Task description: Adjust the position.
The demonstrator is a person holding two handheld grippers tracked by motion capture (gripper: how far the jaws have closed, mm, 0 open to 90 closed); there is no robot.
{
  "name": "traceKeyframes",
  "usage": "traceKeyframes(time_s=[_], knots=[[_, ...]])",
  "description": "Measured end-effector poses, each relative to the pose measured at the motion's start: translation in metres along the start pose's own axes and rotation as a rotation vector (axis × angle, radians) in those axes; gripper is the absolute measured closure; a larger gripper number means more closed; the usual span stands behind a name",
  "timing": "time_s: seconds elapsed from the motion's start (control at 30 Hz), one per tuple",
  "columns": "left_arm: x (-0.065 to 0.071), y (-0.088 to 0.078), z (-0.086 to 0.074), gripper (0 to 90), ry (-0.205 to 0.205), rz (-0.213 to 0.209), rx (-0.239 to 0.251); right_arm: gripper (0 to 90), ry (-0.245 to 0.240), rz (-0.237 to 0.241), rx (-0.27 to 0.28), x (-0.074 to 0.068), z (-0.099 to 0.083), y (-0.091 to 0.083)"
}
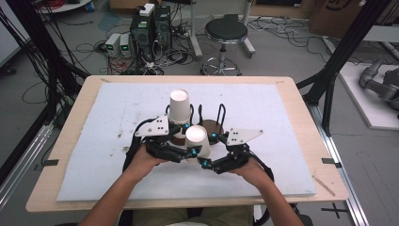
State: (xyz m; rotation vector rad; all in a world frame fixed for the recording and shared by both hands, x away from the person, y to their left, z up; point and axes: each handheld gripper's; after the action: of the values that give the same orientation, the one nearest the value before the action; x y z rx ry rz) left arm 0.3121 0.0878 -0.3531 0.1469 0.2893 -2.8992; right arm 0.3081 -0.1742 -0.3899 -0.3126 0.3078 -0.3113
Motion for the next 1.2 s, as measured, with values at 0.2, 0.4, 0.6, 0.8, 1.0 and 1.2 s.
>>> traceKeyframes(time_s=[0.2,0.4,0.6,0.8,1.0,1.2], knots=[[0.003,0.003,0.001,33.6,-0.003,-0.014,0.014,19.6,0.003,0.036,-0.004,-0.001,0.0,0.007],[0.003,0.004,0.0,33.7,-0.015,-0.033,0.026,22.1,0.001,0.062,-0.002,0.0,0.001,0.01],[0.003,0.005,-0.003,34.1,-0.041,-0.039,0.009,34.3,-0.011,0.09,-0.049,0.003,0.002,0.006],[0.0,0.002,0.009,16.3,0.004,-0.047,-0.115,35.8,-0.094,0.02,-0.135,0.001,0.004,0.004],[-0.005,0.007,0.02,16.3,0.08,-0.125,-0.285,35.9,-0.141,-0.007,-0.228,-0.004,0.004,0.01],[-0.004,0.017,0.019,16.5,0.09,-0.211,-0.393,35.7,-0.172,0.018,-0.294,-0.011,0.006,0.015]])
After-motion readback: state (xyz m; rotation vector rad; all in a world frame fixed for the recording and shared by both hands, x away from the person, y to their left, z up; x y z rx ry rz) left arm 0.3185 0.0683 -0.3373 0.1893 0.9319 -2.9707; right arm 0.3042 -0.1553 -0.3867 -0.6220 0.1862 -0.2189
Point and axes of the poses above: each handheld gripper's, and its own axes: y roughly forward along the jaws, z roughly out of its top, x roughly to its right, and after that the axes turned 10 degrees about y, right-handed
